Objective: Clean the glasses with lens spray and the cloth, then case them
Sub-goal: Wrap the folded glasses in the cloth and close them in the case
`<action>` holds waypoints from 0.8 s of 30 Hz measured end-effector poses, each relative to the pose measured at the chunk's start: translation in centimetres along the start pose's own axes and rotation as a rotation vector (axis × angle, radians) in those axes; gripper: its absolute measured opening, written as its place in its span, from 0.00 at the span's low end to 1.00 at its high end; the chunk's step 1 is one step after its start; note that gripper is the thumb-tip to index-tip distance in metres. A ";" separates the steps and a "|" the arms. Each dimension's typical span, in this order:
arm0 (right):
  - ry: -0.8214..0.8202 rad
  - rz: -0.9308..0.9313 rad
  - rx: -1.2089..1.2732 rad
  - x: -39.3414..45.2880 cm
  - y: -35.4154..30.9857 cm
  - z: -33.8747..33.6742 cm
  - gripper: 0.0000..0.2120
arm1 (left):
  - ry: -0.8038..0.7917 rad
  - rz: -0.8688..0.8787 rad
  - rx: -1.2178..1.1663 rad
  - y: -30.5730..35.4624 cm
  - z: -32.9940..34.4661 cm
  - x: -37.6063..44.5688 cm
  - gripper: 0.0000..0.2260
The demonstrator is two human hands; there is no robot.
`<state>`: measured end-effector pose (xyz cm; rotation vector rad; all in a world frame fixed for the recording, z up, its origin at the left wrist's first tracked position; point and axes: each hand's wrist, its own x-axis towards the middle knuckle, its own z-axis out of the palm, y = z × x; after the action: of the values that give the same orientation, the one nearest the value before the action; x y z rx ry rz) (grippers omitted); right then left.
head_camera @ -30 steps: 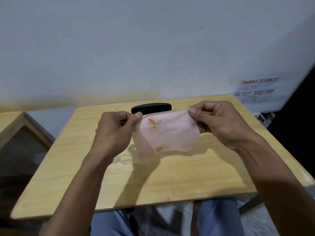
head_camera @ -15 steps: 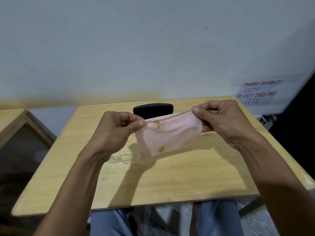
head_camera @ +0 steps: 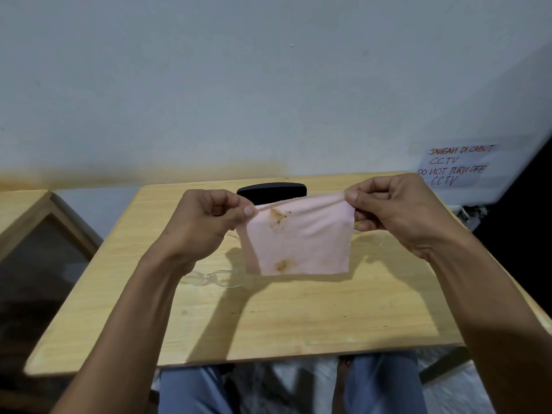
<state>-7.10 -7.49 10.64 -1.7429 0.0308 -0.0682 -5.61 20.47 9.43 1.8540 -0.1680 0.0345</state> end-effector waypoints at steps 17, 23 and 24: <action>-0.042 0.073 0.297 -1.4 -2.0 2.5 0.02 | 0.311 0.107 0.238 0.4 2.9 -0.4 0.11; -0.017 0.029 0.228 -1.9 -2.7 4.6 0.04 | 0.118 0.157 0.163 1.4 6.7 -4.4 0.18; -0.022 0.019 0.216 -2.2 -2.7 4.7 0.04 | 0.170 0.159 0.164 1.5 7.1 -4.5 0.19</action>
<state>-9.01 -2.23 12.47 -1.5273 0.0236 -0.0369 -10.74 13.68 8.31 1.9865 -0.1982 0.3233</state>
